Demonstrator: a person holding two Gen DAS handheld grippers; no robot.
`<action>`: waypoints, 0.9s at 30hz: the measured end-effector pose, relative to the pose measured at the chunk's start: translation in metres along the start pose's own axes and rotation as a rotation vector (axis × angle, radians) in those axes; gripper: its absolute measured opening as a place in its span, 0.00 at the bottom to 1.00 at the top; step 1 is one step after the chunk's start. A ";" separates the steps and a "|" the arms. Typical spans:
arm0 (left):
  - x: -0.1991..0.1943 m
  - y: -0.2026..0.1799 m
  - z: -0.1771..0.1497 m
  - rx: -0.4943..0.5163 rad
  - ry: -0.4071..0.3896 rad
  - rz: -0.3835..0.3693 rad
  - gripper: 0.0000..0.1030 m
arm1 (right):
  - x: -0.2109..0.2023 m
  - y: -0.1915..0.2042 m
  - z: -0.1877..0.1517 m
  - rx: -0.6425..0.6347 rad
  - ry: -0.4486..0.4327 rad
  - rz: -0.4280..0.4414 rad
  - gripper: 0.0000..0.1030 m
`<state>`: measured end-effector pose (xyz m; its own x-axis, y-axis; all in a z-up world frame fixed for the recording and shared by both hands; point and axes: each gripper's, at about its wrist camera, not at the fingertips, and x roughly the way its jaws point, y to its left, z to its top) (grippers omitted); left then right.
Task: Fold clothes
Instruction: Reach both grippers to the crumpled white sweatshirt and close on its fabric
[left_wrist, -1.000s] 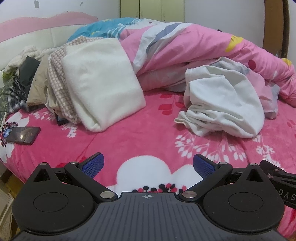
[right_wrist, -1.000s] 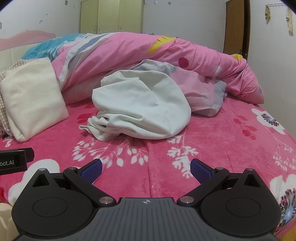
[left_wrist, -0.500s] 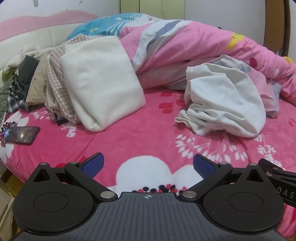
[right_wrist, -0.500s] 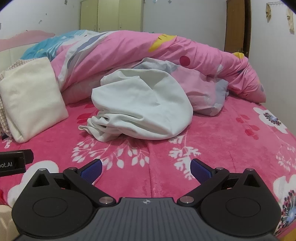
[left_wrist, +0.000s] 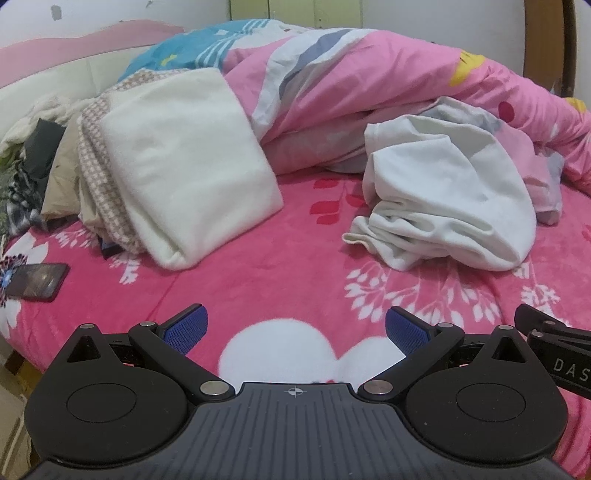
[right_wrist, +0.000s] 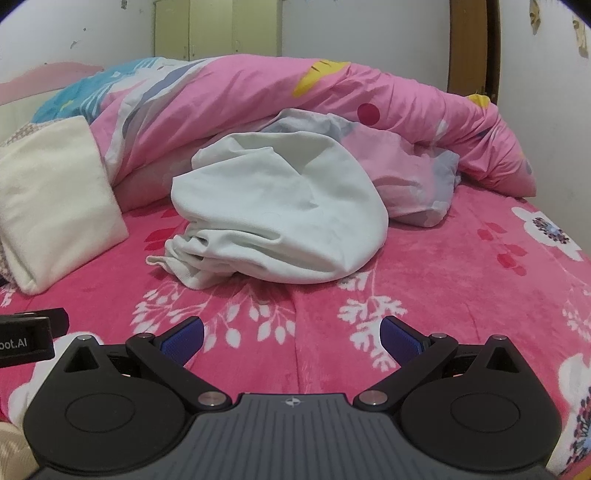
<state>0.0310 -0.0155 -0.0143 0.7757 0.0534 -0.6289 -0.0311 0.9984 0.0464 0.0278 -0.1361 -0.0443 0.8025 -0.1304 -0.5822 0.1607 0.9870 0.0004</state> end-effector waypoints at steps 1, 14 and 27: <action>0.004 -0.002 0.002 0.009 0.000 0.001 1.00 | 0.003 -0.001 0.001 0.002 -0.001 0.001 1.00; 0.077 0.002 0.034 -0.017 -0.050 -0.168 1.00 | 0.054 -0.026 0.029 -0.062 -0.146 0.077 1.00; 0.159 -0.035 0.057 0.178 -0.073 -0.287 0.90 | 0.151 0.012 0.127 -0.229 -0.216 0.250 0.98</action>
<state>0.1914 -0.0429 -0.0712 0.7801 -0.2375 -0.5789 0.3007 0.9536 0.0141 0.2241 -0.1562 -0.0294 0.9067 0.1240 -0.4030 -0.1678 0.9829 -0.0752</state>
